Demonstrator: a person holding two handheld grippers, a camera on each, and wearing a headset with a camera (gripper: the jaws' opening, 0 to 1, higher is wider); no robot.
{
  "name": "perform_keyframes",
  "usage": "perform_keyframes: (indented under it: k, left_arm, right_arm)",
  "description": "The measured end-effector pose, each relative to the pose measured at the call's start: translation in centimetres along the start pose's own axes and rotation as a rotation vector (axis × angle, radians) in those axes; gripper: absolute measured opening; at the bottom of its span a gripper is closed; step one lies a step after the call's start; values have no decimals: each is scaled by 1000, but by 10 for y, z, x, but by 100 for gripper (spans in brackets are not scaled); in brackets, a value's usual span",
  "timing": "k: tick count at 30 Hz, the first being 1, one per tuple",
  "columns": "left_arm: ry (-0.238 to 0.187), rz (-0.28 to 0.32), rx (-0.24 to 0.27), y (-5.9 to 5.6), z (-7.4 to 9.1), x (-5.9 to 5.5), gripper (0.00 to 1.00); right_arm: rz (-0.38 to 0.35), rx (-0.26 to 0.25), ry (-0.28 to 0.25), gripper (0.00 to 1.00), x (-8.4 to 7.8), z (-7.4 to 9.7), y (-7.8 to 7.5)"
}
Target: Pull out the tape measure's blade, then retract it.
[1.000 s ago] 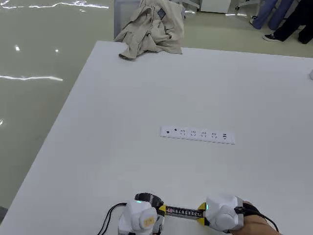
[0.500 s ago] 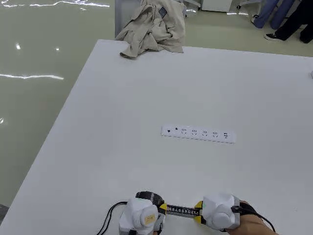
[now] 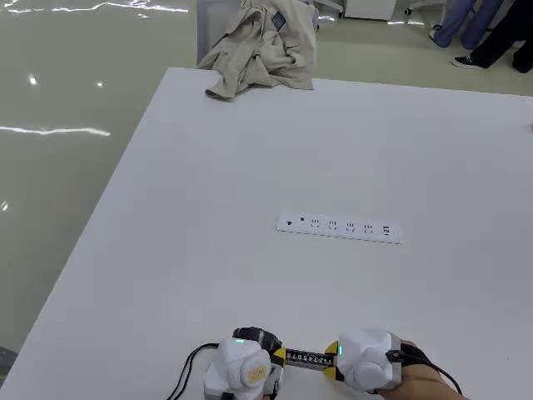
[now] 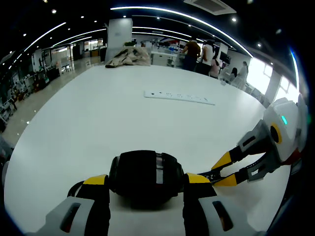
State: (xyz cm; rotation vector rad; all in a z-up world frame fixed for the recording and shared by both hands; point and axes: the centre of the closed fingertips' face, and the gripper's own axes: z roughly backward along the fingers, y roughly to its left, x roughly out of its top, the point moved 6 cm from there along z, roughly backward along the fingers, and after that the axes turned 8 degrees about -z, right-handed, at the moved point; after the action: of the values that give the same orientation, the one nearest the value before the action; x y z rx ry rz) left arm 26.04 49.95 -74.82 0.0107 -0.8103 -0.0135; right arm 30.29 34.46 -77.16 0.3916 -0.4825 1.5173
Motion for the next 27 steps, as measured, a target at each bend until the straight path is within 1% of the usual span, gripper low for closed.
perform_keyframes:
  k: [4,8,14,20,27]
  left_arm:
    - [-2,-1,1,0,0,0,57]
    - [1,-2,-1,0,0,1,57]
    - [1,-1,-1,0,0,1,57]
    - [4,-2,-2,0,0,1,57]
    - [0,-2,-2,0,0,1,57]
  right_arm:
    - [11,3,-1,14,5,-6,1]
    - [14,5,-7,14,10,-8,1]
    - [12,5,-12,14,12,-11,1]
    - [12,8,-17,14,17,-11,2]
    - [9,11,-20,14,21,-17,2]
